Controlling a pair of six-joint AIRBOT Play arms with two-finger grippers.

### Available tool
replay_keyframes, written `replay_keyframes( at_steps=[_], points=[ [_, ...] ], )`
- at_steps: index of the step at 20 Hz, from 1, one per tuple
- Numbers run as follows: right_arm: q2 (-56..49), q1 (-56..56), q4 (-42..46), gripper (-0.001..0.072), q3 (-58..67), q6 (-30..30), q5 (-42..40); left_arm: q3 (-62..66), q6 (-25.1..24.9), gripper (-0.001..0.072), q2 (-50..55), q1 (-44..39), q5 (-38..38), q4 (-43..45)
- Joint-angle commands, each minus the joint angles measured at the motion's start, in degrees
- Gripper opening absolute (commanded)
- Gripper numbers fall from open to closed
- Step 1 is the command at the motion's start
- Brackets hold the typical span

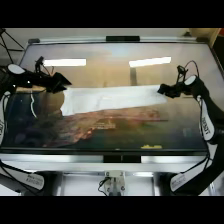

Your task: Fold the shirts.

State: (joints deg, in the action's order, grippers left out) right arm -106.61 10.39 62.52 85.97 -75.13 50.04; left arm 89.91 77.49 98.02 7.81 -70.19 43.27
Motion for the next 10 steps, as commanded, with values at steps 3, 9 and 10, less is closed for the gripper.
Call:
replay_keyframes(
  at_steps=[3, 9, 10],
  points=[
    [-1.75, -0.26, -3.85, 0.0553, 0.02, -2.19, 6.21, 0.92, -0.13, 0.0524, -2.49, -0.76, -0.35, 0.0],
    [3.32, -0.2, -4.24, 0.0058, 0.04, -1.49, 11.26, 0.87, -1.29, 0.0184, -1.49, -7.43, 0.94, -0.02],
    [6.23, -0.09, -4.15, 0.0058, 0.04, -1.27, 11.3, 0.87, -1.99, 0.0093, -0.98, -9.51, 1.55, 0.0]
  ],
)
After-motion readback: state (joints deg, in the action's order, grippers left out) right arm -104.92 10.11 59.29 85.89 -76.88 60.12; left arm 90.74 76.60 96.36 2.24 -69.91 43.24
